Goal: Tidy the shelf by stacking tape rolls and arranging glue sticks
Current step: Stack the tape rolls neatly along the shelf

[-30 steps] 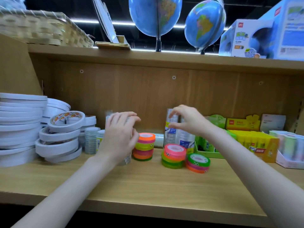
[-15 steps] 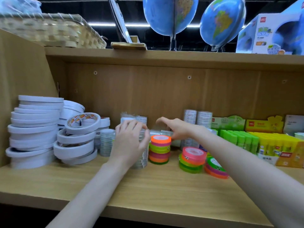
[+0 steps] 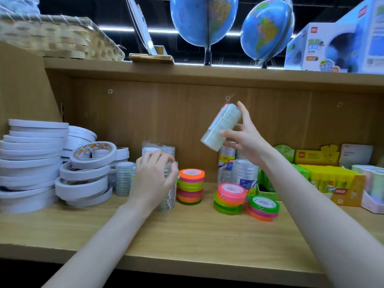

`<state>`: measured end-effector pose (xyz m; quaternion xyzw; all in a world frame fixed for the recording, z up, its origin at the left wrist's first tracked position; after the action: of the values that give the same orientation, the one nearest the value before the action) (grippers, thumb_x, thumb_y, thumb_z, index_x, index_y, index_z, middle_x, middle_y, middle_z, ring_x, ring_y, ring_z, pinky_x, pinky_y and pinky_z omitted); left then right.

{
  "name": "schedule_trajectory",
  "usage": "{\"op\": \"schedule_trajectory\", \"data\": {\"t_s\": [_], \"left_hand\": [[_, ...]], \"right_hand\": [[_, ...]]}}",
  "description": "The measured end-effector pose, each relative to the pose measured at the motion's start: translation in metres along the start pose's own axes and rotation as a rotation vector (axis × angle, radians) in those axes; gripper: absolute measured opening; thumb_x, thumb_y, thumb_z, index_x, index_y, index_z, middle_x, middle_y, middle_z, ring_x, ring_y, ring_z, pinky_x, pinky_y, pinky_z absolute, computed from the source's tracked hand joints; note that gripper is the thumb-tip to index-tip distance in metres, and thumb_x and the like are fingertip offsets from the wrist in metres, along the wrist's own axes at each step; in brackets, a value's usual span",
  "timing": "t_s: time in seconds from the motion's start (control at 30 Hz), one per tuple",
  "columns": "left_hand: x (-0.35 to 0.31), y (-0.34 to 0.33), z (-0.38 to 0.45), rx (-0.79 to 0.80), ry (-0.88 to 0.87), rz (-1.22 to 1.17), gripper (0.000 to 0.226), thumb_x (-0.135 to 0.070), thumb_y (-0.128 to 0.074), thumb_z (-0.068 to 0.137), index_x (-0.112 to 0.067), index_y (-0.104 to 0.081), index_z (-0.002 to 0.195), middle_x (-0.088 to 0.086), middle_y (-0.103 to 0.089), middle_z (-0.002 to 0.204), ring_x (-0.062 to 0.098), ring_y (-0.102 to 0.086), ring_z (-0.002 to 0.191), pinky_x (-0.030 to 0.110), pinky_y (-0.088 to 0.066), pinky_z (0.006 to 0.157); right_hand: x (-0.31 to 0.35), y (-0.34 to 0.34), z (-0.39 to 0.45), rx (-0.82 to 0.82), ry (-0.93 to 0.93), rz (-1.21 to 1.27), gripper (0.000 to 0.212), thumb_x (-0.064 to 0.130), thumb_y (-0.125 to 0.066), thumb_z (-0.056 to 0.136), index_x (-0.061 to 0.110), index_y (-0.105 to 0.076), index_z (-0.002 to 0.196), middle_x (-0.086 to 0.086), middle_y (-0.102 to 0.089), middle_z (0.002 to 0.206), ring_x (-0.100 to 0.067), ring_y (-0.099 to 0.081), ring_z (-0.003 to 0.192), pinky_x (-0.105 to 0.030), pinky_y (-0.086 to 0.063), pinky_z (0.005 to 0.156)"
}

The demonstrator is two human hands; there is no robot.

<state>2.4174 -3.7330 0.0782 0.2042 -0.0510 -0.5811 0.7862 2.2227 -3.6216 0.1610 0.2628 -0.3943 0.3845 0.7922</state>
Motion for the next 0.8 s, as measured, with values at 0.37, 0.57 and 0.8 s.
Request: {"op": "schedule_trajectory", "data": {"t_s": [0.37,0.57,0.8], "left_hand": [[0.001,-0.001,0.0,0.014,0.006,-0.017,0.04,-0.04,-0.028,0.085,-0.016,-0.061,0.087,-0.009,-0.052,0.087,0.009,-0.039,0.089,0.026,-0.026,0.078],[0.002,-0.001,0.0,0.003,0.001,-0.013,0.039,-0.038,-0.03,0.085,-0.015,-0.061,0.086,-0.007,-0.054,0.086,0.012,-0.043,0.088,0.028,-0.028,0.077],[0.003,-0.001,0.0,0.002,0.005,-0.016,0.039,-0.037,-0.031,0.085,-0.014,-0.062,0.085,-0.003,-0.058,0.086,0.019,-0.049,0.089,0.029,-0.03,0.076]], "right_hand": [[-0.009,-0.026,0.006,0.052,0.112,-0.877,0.051,0.021,-0.076,0.074,0.016,-0.046,0.114,0.004,-0.057,0.095,-0.014,-0.055,0.087,-0.02,-0.044,0.064],[-0.026,-0.038,0.008,0.148,0.073,-1.398,0.055,0.039,-0.069,0.078,0.017,-0.05,0.125,-0.006,-0.057,0.116,-0.029,-0.041,0.115,-0.041,-0.032,0.094],[-0.031,-0.041,0.007,0.117,0.136,-1.698,0.052,0.043,-0.067,0.079,0.023,-0.054,0.125,-0.01,-0.029,0.139,-0.03,-0.023,0.127,-0.043,-0.027,0.099]]}}
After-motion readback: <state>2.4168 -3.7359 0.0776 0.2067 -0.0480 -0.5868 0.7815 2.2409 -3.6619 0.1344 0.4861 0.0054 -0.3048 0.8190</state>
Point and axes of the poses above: each hand's wrist, its own z-axis towards the middle knuckle, its own y-axis out of the back of the hand, x = y × z, the point moved 3 cm from there along z, towards the middle knuckle
